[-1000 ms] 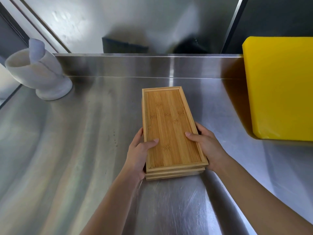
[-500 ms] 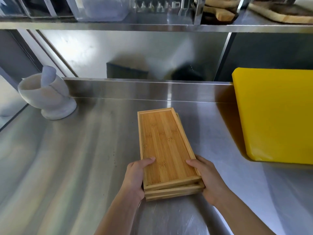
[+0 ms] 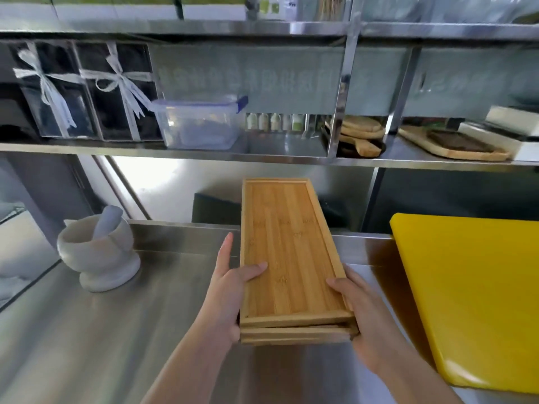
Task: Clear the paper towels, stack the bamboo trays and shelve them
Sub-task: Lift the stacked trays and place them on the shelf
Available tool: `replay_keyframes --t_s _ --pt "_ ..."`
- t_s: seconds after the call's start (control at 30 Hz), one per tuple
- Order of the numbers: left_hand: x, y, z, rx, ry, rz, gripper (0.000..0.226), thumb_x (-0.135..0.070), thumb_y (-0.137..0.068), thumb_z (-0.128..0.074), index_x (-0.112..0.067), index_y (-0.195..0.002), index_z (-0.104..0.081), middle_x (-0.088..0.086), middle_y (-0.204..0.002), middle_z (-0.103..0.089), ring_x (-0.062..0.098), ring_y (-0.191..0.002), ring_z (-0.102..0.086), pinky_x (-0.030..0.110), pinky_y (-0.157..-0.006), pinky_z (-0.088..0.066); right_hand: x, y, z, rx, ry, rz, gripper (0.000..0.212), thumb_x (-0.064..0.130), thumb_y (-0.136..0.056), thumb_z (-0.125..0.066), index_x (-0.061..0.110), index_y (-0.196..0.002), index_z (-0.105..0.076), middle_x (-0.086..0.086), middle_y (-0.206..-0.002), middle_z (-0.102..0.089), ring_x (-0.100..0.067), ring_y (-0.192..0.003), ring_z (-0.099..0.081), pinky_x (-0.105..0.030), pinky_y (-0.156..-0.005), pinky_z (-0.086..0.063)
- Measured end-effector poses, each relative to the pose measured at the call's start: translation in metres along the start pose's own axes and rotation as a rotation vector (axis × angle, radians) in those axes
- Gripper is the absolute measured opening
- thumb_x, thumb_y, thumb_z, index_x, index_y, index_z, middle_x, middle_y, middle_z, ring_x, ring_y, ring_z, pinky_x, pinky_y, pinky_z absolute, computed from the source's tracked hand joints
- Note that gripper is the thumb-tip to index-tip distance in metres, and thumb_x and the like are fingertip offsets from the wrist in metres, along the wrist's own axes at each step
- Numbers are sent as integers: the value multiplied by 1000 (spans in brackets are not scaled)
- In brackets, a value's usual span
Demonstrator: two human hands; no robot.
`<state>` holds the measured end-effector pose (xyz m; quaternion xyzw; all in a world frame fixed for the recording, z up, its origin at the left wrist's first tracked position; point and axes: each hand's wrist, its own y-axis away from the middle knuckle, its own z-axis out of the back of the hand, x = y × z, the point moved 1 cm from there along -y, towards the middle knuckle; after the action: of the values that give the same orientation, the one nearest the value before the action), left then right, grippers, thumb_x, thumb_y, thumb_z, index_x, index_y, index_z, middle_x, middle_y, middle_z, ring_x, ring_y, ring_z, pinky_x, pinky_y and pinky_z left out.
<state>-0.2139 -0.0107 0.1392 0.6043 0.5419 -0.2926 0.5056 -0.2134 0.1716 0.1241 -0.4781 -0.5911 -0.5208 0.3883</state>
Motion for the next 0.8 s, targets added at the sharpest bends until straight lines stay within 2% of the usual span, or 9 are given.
replay_keyframes --t_s 0.1,0.2,0.33,0.53,0.57,0.67,0.8 --pt "-39 -17 -11 74 -40 -89 58 -20 -90 -58 -52 -133 -35 -2 -119 -59 31 -103 -61 50 -77 -55 34 -14 -14 17 -11 110 40 26 -92 -49 49 -124 -44 3 -113 -59 -24 -103 -57 -49 -94 -47" --pt "-70 -39 -20 116 -97 -141 48 -19 -92 -54 -45 -130 -43 0 -114 -62 28 -99 -62 41 -66 -53 63 -27 -26 55 -35 178 38 21 -92 -47 59 -99 -50 5 -106 -61 -23 -99 -58 -46 -88 -49" --pt "-101 -70 -29 149 -134 -138 35 -23 -92 -54 -40 -122 -50 4 -111 -64 29 -98 -61 43 -70 -52 93 -52 -40 39 -40 218 32 23 -92 -48 55 -97 -49 1 -105 -61 -25 -97 -57 -45 -84 -48" --pt "-137 -130 -37 155 -149 -86 42 -27 -86 -61 -37 -125 -49 10 -118 -60 36 -107 -58 56 -95 -46 129 -104 -58 -10 -38 219 22 28 -90 -51 49 -93 -51 -3 -108 -59 -29 -101 -55 -53 -95 -44" --pt "-143 -139 -39 159 -164 -87 40 -28 -86 -61 -35 -124 -49 10 -116 -60 35 -106 -57 55 -95 -46 134 -115 -60 -22 -33 220 19 28 -91 -50 47 -96 -51 -3 -108 -59 -29 -101 -55 -52 -95 -43" --pt "-158 -165 -44 152 -186 -68 29 -26 -88 -60 -32 -114 -49 9 -105 -59 32 -97 -57 47 -81 -50 145 -147 -64 -43 -35 197 25 26 -91 -51 39 -112 -49 -4 -109 -57 -30 -102 -53 -52 -97 -42" --pt "-166 -200 -45 176 -179 -19 39 -22 -85 -63 -31 -120 -50 14 -113 -59 37 -106 -57 54 -96 -46 152 -179 -69 -49 -61 148 19 24 -90 -52 34 -107 -54 -6 -107 -59 -30 -100 -54 -50 -97 -43"
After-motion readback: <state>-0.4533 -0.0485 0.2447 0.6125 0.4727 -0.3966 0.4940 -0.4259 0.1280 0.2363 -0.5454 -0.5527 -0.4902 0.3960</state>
